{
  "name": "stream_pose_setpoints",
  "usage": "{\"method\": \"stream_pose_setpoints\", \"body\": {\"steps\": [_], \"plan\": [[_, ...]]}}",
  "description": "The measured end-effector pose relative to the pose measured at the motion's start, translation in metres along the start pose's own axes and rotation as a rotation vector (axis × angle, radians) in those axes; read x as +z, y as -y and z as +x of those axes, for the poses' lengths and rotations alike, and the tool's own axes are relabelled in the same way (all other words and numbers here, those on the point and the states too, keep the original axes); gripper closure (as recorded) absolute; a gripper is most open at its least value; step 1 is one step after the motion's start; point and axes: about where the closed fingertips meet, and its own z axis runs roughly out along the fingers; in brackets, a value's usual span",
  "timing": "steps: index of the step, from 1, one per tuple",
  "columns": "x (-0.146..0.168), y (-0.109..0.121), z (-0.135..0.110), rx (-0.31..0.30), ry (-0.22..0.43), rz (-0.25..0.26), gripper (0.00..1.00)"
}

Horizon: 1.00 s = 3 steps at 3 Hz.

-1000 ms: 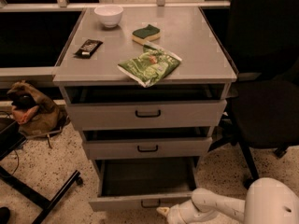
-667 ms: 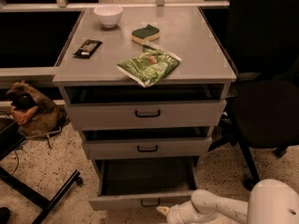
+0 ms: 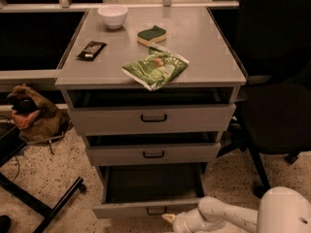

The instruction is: Close bottom drawer

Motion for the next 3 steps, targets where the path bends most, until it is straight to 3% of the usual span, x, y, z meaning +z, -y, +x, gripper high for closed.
{"method": "stream_pose_setpoints", "body": {"steps": [2,3], "plan": [[-0.006,0.063,-0.025,-0.120,0.000,0.155,0.00],[-0.011,0.087,-0.032,-0.153,-0.004,0.206,0.00]]}}
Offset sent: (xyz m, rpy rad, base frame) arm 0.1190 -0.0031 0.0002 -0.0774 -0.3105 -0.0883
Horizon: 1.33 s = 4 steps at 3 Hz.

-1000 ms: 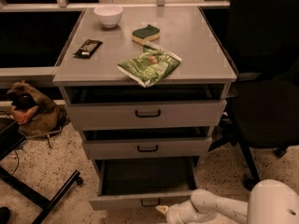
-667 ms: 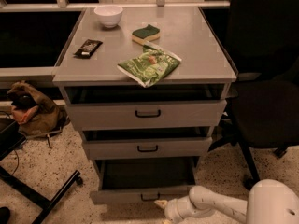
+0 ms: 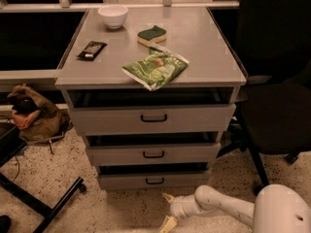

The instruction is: Close bottom drawer

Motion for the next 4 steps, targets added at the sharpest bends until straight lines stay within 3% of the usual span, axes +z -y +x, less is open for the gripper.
{"method": "stream_pose_setpoints", "body": {"steps": [1,4], "plan": [[0.003,0.005,0.003,0.005,0.005,-0.001,0.00],[0.042,0.078,0.027,-0.006,0.005,0.010,0.00]]}}
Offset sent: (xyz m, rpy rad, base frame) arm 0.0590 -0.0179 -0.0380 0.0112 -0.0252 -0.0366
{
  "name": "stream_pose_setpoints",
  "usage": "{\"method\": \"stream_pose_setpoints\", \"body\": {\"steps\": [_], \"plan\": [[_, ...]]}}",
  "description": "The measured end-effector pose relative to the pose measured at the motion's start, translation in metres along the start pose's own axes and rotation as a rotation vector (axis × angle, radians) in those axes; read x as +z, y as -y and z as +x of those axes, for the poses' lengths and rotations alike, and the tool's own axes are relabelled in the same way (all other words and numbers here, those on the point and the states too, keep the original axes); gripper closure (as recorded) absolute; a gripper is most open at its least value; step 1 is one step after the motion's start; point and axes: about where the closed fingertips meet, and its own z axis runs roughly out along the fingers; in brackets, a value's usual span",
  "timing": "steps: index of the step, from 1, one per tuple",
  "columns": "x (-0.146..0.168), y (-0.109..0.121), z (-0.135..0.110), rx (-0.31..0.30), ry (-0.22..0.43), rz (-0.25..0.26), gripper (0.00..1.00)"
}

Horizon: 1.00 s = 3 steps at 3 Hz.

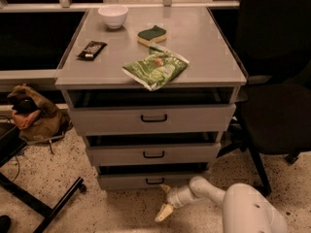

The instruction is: Close bottom drawer

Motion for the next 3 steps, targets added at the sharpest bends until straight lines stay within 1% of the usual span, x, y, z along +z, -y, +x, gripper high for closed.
{"method": "stream_pose_setpoints", "body": {"steps": [1,2,3], "plan": [[0.0079,0.0176,0.0004,-0.023,-0.002,0.017,0.00],[0.0074,0.0245,-0.0054,-0.055,-0.005,0.052,0.00],[0.0074,0.0245,-0.0054,-0.055,-0.005,0.051,0.00]]}}
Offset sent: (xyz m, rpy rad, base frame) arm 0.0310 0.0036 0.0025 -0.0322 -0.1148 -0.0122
